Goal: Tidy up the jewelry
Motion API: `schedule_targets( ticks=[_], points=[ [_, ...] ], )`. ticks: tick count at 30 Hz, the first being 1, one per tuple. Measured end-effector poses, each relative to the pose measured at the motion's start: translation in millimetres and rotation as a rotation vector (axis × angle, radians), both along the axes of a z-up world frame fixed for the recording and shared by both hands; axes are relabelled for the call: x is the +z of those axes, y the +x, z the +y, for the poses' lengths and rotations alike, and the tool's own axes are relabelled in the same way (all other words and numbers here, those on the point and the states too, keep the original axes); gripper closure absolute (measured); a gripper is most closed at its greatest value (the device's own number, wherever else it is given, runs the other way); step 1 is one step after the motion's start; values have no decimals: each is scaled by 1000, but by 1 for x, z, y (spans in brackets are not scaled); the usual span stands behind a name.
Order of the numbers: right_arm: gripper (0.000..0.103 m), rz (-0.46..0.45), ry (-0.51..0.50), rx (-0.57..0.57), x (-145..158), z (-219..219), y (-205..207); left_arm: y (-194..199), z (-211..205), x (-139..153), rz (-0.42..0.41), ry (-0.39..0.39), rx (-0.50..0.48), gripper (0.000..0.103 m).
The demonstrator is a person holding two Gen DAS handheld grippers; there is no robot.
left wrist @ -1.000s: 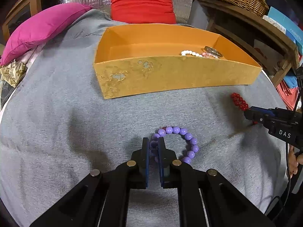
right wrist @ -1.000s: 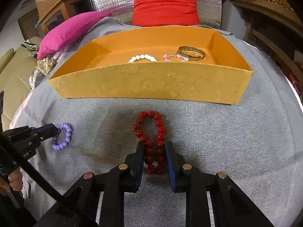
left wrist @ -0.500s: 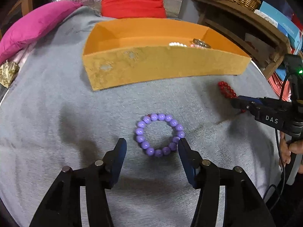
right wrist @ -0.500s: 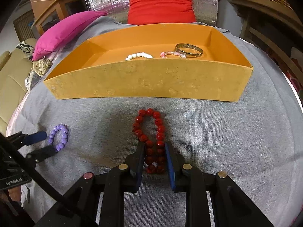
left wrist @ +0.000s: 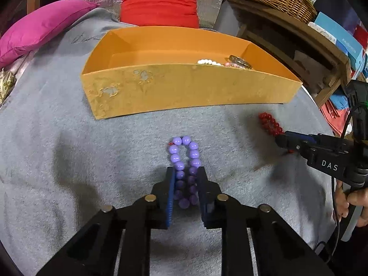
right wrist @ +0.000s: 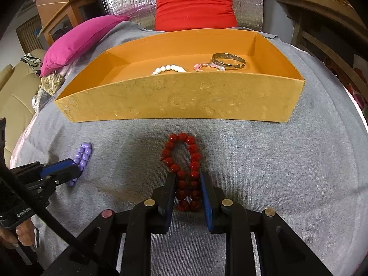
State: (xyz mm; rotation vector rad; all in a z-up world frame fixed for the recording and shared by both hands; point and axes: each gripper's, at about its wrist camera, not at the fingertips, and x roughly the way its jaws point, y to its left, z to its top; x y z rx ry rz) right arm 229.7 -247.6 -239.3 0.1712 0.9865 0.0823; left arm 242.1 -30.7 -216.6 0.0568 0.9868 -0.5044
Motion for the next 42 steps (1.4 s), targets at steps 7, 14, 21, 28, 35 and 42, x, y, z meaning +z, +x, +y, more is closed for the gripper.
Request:
schedule_targets(
  ticks=[7, 14, 21, 28, 35, 42],
  points=[
    [80, 2, -4, -5, 0, -2, 0, 4, -6, -2, 23, 10, 16, 74],
    [78, -6, -27, -2, 0, 1, -2, -3, -15, -3, 4, 30, 11, 68],
    [80, -12, -41, 5, 0, 2, -1, -5, -20, -2, -28, 76, 14, 85],
    [80, -11, -45, 4, 0, 2, -1, -8, -29, 3, -66, 142, 18, 85],
    [80, -9, -51, -5, 0, 3, 2, -10, -26, 10, -112, 179, 31, 94],
    [80, -7, -51, -16, 1, 5, 4, -11, -21, 10, -102, 176, 29, 94]
  ],
)
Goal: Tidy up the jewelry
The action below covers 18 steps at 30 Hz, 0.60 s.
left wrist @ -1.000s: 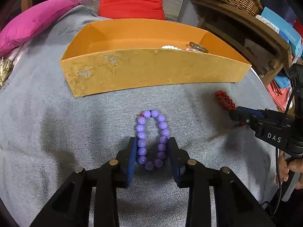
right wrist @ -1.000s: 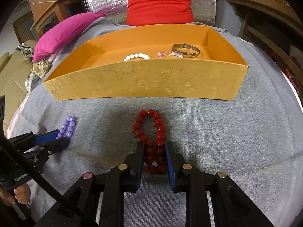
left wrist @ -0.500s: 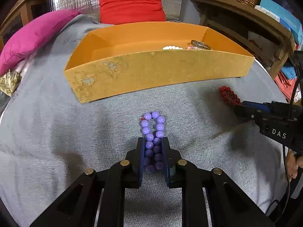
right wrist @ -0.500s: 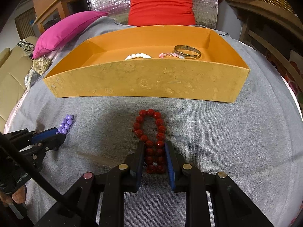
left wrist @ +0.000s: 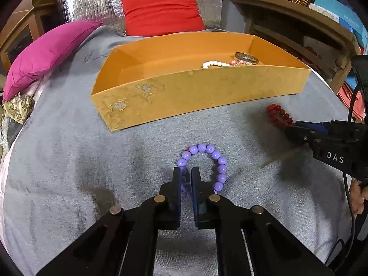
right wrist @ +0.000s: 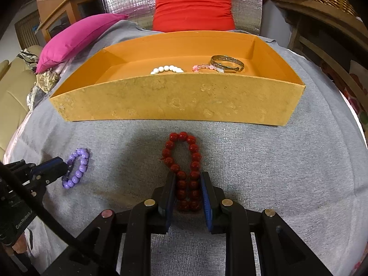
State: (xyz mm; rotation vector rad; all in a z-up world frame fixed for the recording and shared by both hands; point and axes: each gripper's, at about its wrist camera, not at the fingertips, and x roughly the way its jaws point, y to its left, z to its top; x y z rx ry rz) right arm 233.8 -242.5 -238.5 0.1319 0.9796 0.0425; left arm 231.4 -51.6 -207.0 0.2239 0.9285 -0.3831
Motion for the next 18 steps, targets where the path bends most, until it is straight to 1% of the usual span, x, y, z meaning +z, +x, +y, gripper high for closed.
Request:
schedule_targets(
  ticks=[6, 11, 12, 13, 15, 17, 18],
  points=[
    [80, -3, 6, 5, 0, -1, -2, 3, 4, -5, 20, -3, 10, 94],
    [80, -2, 8, 8, 0, -1, -3, 3, 5, -5, 20, 7, 10, 94],
    [80, -2, 10, 9, 0, -2, -3, 2, 5, -6, 24, 8, 8, 93],
    [80, -2, 12, 10, -1, -2, -3, 2, 5, -6, 30, 9, 6, 90],
    [80, -2, 18, 14, -1, -3, -3, 2, 4, -7, 35, 16, 7, 73],
    [79, -2, 25, 16, -1, -4, -4, 1, 2, -8, 27, 33, 9, 66],
    [79, -1, 31, 17, -2, -5, -4, 0, 2, -9, 27, 35, 7, 65]
  ],
)
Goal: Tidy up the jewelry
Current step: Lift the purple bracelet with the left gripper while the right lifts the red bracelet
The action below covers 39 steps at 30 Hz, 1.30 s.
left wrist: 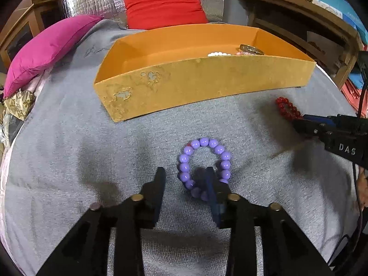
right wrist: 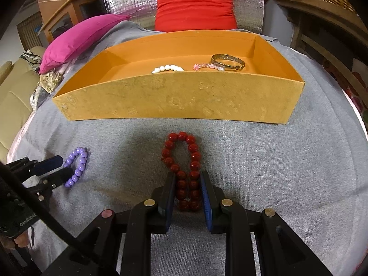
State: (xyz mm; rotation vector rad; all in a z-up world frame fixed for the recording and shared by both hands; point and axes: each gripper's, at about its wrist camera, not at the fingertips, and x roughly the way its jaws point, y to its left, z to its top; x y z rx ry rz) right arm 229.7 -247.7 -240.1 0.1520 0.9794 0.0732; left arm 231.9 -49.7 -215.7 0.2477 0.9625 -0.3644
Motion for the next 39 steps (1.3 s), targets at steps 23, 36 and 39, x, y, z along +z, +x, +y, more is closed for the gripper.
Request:
schedule_targets(
  ticks=[23, 36, 39],
  points=[
    [82, -21, -19, 17, 1, 5, -6, 4, 1, -6, 39, -97, -6, 48],
    [93, -46, 30, 30, 11, 3, -8, 1, 2, -1, 13, -126, -50, 93],
    [93, -56, 70, 48, 14, 4, -7, -1, 4, 4, 1, -133, -51, 93]
  ],
)
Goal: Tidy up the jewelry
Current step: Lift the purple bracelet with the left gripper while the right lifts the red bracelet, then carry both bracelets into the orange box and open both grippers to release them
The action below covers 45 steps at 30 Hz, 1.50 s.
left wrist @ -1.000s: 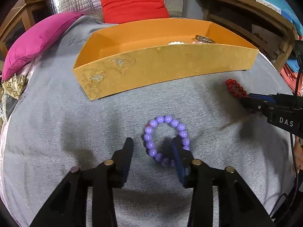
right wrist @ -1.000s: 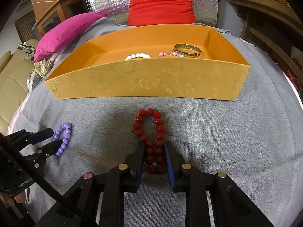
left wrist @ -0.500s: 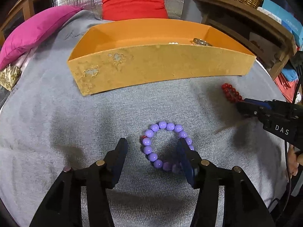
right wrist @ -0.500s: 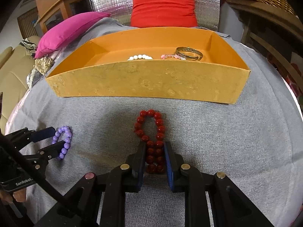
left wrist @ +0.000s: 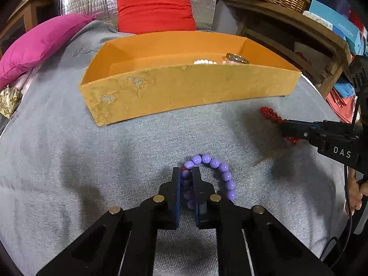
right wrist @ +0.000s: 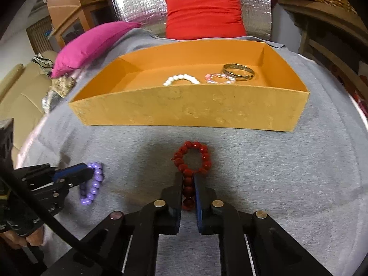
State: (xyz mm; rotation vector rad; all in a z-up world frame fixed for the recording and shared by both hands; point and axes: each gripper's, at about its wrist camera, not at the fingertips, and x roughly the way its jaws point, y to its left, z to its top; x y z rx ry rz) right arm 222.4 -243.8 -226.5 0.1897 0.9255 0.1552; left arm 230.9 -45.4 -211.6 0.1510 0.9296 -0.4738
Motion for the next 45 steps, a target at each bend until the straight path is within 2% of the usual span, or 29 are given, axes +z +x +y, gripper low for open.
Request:
schedule_targets(
  ticks=[10, 15, 21, 31, 35, 41, 45],
  points=[
    [93, -83, 103, 24, 16, -14, -9, -10, 17, 31, -66, -59, -1, 93],
    [93, -128, 207, 25, 30, -23, -14, -9, 21, 45, -90, -93, 1, 93],
    [93, -150, 384, 25, 45, -31, -14, 1, 24, 67, -126, -152, 20, 93],
    [93, -218, 451, 53, 81, -17, -6, 20, 25, 89, -164, -160, 64, 93],
    [93, -215, 463, 36, 93, -13, 17, 42, 23, 105, -182, -163, 73, 93],
    [93, -181, 426, -8, 103, -14, 83, 92, 2, 123, -232, -34, 66, 93],
    [93, -114, 424, -34, 93, -10, 140, 130, -11, 109, -194, 33, 70, 93]
  ],
)
